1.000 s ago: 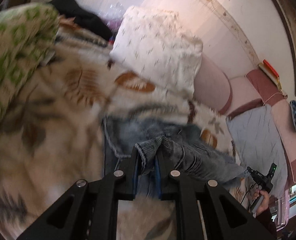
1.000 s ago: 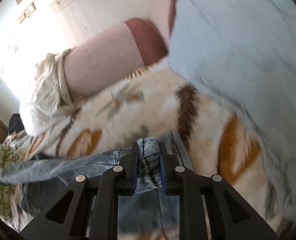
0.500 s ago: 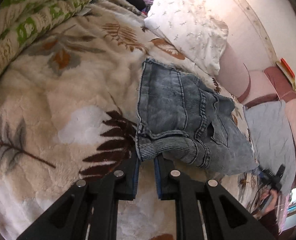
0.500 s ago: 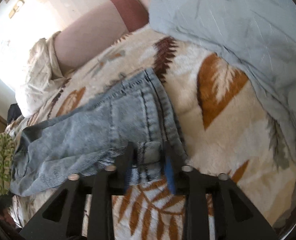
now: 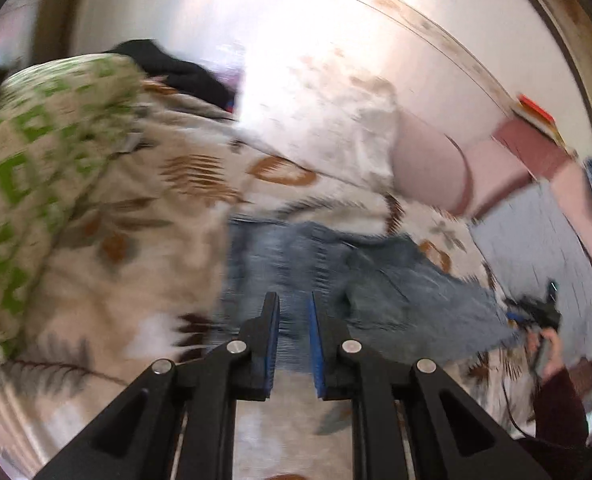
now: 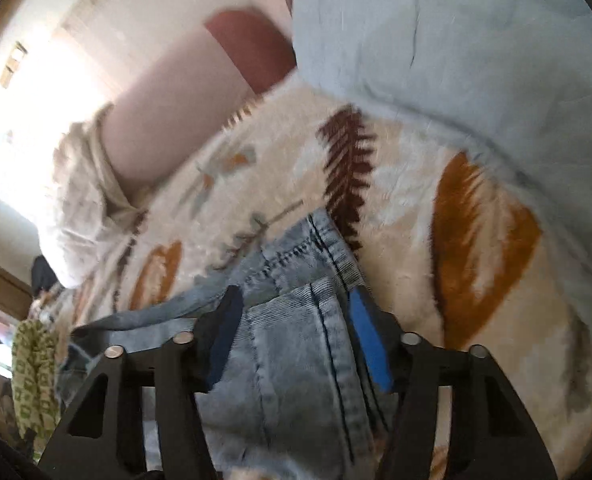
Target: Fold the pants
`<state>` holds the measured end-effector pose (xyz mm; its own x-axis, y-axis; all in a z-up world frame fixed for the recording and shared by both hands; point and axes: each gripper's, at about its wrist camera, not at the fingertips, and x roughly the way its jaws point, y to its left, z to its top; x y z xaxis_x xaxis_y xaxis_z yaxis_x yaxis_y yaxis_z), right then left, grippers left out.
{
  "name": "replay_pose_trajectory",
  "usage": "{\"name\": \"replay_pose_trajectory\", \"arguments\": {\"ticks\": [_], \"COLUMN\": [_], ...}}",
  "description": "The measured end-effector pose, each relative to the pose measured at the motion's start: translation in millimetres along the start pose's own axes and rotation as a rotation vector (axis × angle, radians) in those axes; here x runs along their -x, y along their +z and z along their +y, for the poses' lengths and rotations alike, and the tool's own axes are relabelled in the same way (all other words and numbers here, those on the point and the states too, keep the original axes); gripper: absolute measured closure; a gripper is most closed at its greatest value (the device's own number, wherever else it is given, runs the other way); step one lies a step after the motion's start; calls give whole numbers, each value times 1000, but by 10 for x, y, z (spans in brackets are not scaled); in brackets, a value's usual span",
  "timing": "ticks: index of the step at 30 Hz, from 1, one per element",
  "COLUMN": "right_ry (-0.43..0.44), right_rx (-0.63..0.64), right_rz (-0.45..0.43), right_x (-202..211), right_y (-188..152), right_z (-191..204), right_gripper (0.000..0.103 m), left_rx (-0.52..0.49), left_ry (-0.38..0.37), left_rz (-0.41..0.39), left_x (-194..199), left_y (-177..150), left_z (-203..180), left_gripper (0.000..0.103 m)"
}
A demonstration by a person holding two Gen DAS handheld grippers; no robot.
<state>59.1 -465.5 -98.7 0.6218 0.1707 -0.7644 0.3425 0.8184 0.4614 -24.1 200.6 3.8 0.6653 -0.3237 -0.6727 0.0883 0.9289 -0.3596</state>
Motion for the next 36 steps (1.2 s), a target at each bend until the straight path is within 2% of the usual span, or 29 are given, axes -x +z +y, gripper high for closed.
{"name": "replay_pose_trajectory", "arguments": {"ticks": [3,5,7,8,9,11,15,18,21,23,24,25,26,28,30,34,36], "right_ry": [-66,-58,-54,-72,-107,-117,-89,-72,-83,-116,-189,-211,-215,-209,-224,-62,-22], "right_rx": [29,40,57,77,114,125,137,113,106,122,151,163,162,116,172,359,444], "right_rz": [27,39,71,80,89,90,-15,-95,-150,-191,-232,-245,-240,-147,-135,-35,50], "right_x": [-170,-199,-238,-248,-261,-245,-56,-26,-110,-174,-203,-224,-261,-381,-297,-57,-86], "right_y": [29,54,57,49,32,30,154,292,440,500,532,542,566,568,484,130,-160], "right_z": [0,7,41,58,88,99,209,260,328,375,390,386,340,181,252,796,1029], "right_gripper": [53,53,68,71,83,88,89,89,89,92,95,95,95,95,93,92,91], "left_rx": [-75,-100,-118,-126,-131,-130,-117,-110,-84,-101,-105,-107,-106,-102,-100,-106,-114], "left_ry": [-60,-106,-133,-136,-134,-134,-119,-93,-101,-84,-82,-79,-75,-77,-96,-90,-79], "left_rz": [42,77,106,118,131,164,208,208,210,201,196,193,197,197,185,182,179], "left_x": [-260,-464,-687,-783,-875,-1041,-1212,-1244,-1247,-1258,-1267,-1285,-1302,-1319,-1310,-1306,-1285], "left_y": [-14,-51,-103,-135,-168,-233,-343,-359,-380,-400,-410,-423,-440,-440,-434,-451,-467], "left_z": [-356,-577,-763,-832,-879,-932,-931,-869,-827,-848,-859,-868,-877,-906,-935,-979,-995], "left_gripper": [87,87,87,86,87,87,87,87,86,86,86,85,82,77,69,64,64]}}
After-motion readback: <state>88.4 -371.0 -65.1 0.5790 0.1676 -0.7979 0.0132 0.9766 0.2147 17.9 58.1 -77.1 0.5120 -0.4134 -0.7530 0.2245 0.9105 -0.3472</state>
